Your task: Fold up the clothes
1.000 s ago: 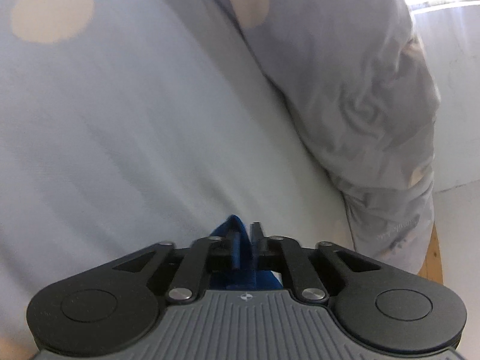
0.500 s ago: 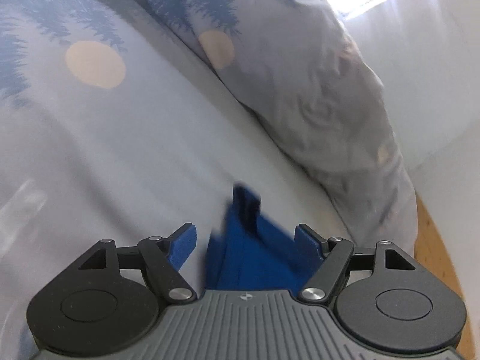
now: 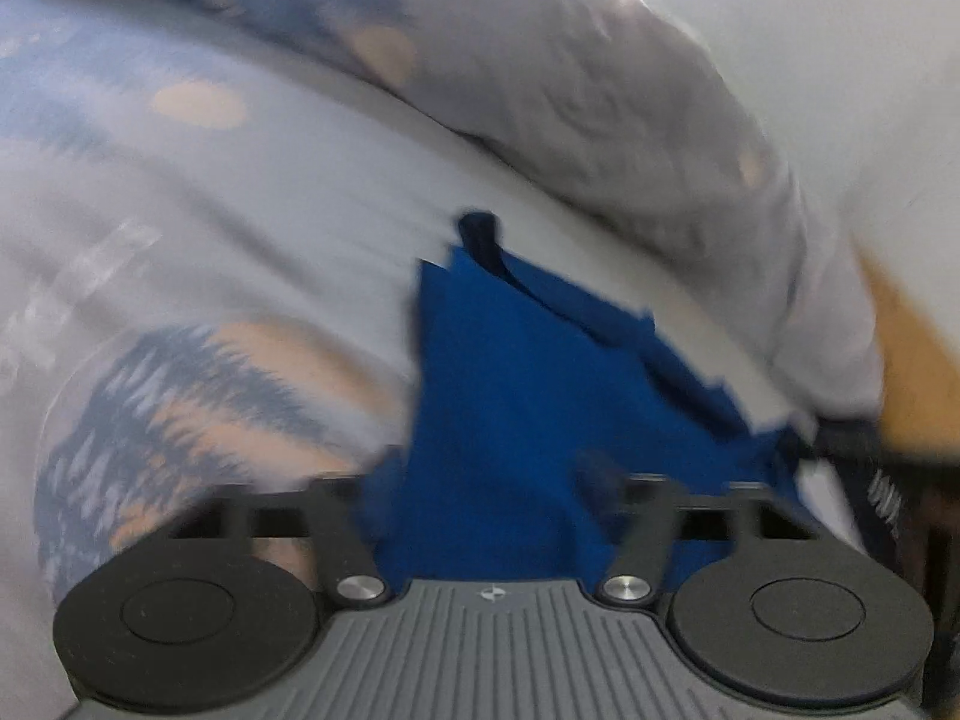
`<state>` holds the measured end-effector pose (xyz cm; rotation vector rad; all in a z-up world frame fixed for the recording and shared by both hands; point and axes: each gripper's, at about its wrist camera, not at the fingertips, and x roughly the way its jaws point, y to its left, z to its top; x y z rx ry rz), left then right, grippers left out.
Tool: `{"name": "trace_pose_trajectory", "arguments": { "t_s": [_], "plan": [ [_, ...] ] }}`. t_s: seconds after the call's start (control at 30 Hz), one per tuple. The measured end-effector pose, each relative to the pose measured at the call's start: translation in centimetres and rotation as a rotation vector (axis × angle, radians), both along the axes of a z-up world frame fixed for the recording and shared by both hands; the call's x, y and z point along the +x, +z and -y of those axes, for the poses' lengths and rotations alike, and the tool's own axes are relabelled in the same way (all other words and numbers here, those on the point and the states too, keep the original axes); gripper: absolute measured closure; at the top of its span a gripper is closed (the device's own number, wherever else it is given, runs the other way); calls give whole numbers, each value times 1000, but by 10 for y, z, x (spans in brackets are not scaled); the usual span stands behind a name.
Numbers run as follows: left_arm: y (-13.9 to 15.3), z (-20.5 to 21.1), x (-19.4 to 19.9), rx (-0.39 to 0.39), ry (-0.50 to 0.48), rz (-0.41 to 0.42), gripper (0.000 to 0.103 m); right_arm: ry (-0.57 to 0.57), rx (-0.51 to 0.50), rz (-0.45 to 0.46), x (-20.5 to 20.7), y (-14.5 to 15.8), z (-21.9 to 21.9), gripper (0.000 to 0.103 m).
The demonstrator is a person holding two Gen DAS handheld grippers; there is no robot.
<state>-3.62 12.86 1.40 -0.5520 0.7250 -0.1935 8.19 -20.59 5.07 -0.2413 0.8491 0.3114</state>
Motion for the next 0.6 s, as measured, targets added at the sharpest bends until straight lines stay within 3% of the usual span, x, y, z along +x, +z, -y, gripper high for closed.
{"name": "trace_pose_trajectory", "arguments": {
  "t_s": [0.1, 0.17, 0.3, 0.47, 0.6],
  "plan": [
    [13, 16, 1, 76, -104, 14, 59, 42, 78, -59, 4, -15, -51, 74],
    [10, 23, 8, 116, -160, -21, 61, 14, 84, -88, 9, -31, -77, 74],
    [5, 23, -1, 255, -196, -38, 68, -45, 67, -57, 22, -45, -96, 74],
    [8, 5, -5, 285, -158, -57, 70, -101, 51, -7, 74, -40, -100, 75],
    [10, -4, -6, 269, -155, -66, 68, -133, -76, 101, 108, -34, -115, 72]
  ]
}}
